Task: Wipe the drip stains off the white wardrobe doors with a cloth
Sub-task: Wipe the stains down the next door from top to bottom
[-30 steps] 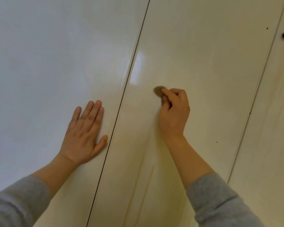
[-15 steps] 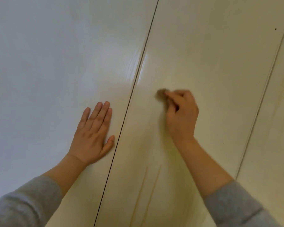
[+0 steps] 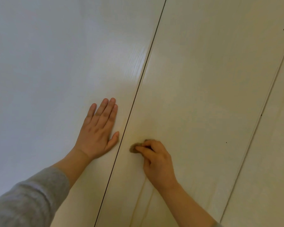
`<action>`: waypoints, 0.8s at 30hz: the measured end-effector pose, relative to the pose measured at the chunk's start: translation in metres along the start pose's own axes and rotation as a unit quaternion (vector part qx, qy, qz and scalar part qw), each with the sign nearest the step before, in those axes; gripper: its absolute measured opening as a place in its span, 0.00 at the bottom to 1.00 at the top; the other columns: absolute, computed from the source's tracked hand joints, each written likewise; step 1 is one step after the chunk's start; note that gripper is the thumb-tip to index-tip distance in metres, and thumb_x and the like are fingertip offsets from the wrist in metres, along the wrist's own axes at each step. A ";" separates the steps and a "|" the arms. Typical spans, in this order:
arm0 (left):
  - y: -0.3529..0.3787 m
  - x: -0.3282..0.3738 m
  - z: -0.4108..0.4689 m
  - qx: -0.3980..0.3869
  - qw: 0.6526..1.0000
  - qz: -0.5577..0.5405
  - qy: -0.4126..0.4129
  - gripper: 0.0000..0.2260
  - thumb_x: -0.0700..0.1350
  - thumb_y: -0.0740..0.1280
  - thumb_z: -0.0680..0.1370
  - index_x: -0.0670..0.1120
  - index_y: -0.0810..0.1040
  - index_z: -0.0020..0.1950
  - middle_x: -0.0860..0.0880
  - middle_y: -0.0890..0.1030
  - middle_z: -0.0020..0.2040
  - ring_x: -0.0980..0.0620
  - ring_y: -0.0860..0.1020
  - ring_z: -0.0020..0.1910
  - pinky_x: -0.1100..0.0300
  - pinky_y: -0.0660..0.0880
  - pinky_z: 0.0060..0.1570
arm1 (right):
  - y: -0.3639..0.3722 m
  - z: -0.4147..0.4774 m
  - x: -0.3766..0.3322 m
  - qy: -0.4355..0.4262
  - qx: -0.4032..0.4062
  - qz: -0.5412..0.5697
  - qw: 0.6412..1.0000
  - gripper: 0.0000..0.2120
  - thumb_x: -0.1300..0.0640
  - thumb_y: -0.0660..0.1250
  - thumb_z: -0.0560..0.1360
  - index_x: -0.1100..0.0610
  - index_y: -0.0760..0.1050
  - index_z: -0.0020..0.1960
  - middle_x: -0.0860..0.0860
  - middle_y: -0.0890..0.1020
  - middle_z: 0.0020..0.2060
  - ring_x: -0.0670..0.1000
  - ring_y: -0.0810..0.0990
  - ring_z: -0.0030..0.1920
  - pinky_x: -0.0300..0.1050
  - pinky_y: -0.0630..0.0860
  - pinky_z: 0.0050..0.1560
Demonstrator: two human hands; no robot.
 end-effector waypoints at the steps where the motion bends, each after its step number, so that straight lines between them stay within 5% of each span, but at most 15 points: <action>1: 0.000 0.000 0.000 0.000 1.000 -0.002 -0.002 0.34 0.55 0.53 0.79 0.37 0.53 0.80 0.38 0.54 0.80 0.41 0.52 0.80 0.43 0.47 0.78 | -0.007 0.015 0.004 0.004 0.007 -0.005 1.000 0.16 0.71 0.68 0.68 0.56 0.85 0.50 0.51 0.80 0.45 0.51 0.78 0.48 0.40 0.76 0.49; 4: 0.000 0.000 -0.001 0.007 1.000 -0.008 -0.003 0.34 0.55 0.53 0.79 0.37 0.54 0.79 0.38 0.55 0.80 0.41 0.53 0.80 0.43 0.48 0.78 | -0.038 0.092 0.018 0.034 0.076 -0.025 0.996 0.17 0.70 0.67 0.69 0.56 0.84 0.53 0.55 0.79 0.43 0.54 0.77 0.46 0.39 0.70 0.48; 8: -0.001 0.000 0.000 0.015 1.000 -0.010 0.000 0.33 0.54 0.53 0.79 0.36 0.54 0.79 0.38 0.56 0.80 0.41 0.54 0.80 0.42 0.49 0.78 | -0.051 0.175 0.032 0.085 0.142 -0.012 0.986 0.14 0.67 0.64 0.74 0.59 0.83 0.55 0.49 0.77 0.44 0.51 0.76 0.46 0.25 0.64 0.47; 12: 0.001 0.000 0.001 0.010 1.000 -0.009 0.003 0.33 0.55 0.54 0.79 0.37 0.54 0.80 0.39 0.55 0.80 0.41 0.53 0.80 0.42 0.49 0.78 | -0.022 0.137 0.019 0.037 0.129 -0.045 0.990 0.15 0.70 0.63 0.72 0.61 0.83 0.53 0.56 0.79 0.45 0.57 0.78 0.46 0.34 0.66 0.48; 16: 0.000 -0.001 0.001 0.000 1.000 -0.001 -0.002 0.33 0.54 0.52 0.80 0.37 0.53 0.80 0.38 0.54 0.80 0.41 0.53 0.80 0.42 0.50 0.77 | 0.013 0.036 -0.006 0.003 0.030 0.001 1.000 0.14 0.66 0.60 0.75 0.60 0.85 0.50 0.53 0.81 0.46 0.53 0.78 0.50 0.40 0.74 0.52; 19: -0.005 0.000 0.002 0.003 1.000 -0.025 -0.007 0.30 0.51 0.52 0.81 0.37 0.53 0.80 0.39 0.55 0.80 0.41 0.53 0.80 0.43 0.51 0.77 | 0.018 0.015 -0.015 0.010 -0.006 0.021 1.000 0.11 0.68 0.66 0.73 0.59 0.85 0.49 0.52 0.81 0.43 0.54 0.80 0.46 0.46 0.79 0.45; 24: -0.011 -0.010 -0.021 0.033 0.998 -0.053 -0.023 0.27 0.48 0.52 0.82 0.36 0.58 0.78 0.38 0.57 0.79 0.41 0.55 0.79 0.42 0.52 0.77 | -0.018 0.103 -0.008 0.018 0.097 -0.008 0.995 0.13 0.68 0.66 0.73 0.60 0.83 0.54 0.56 0.80 0.44 0.57 0.78 0.44 0.43 0.73 0.45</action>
Point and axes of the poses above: each hand's wrist, its own z-axis towards the middle knuckle, its own y-axis out of the palm, x = y × z, the point moved 5 cm from there along z, towards the middle knuckle
